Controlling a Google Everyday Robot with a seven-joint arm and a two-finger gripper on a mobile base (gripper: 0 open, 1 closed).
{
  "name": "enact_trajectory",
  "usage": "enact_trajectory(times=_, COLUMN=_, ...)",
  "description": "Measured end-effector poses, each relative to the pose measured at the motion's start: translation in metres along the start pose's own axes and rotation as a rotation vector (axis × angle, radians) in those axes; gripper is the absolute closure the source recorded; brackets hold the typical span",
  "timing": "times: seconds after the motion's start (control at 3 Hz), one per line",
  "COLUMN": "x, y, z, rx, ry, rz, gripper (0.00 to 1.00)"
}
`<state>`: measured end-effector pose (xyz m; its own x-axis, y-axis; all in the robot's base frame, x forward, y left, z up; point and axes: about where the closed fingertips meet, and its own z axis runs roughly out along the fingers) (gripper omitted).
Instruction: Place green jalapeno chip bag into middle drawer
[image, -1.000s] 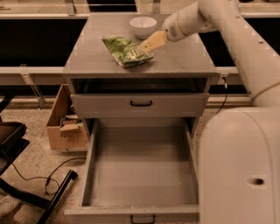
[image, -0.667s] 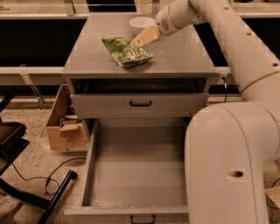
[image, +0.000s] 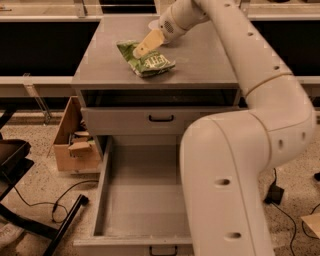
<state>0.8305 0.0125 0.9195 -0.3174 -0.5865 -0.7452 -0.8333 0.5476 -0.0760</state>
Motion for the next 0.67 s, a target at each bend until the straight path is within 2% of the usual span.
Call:
enact_trajectory(times=0.33, x=0.017, y=-0.006, z=0.028, rx=0.005, ry=0.071, rz=0.027, gripper=0.00)
enact_trajectory(times=0.67, x=0.037, y=-0.016, z=0.045, rx=0.031, ry=0.135, rz=0.037, gripper=0.18)
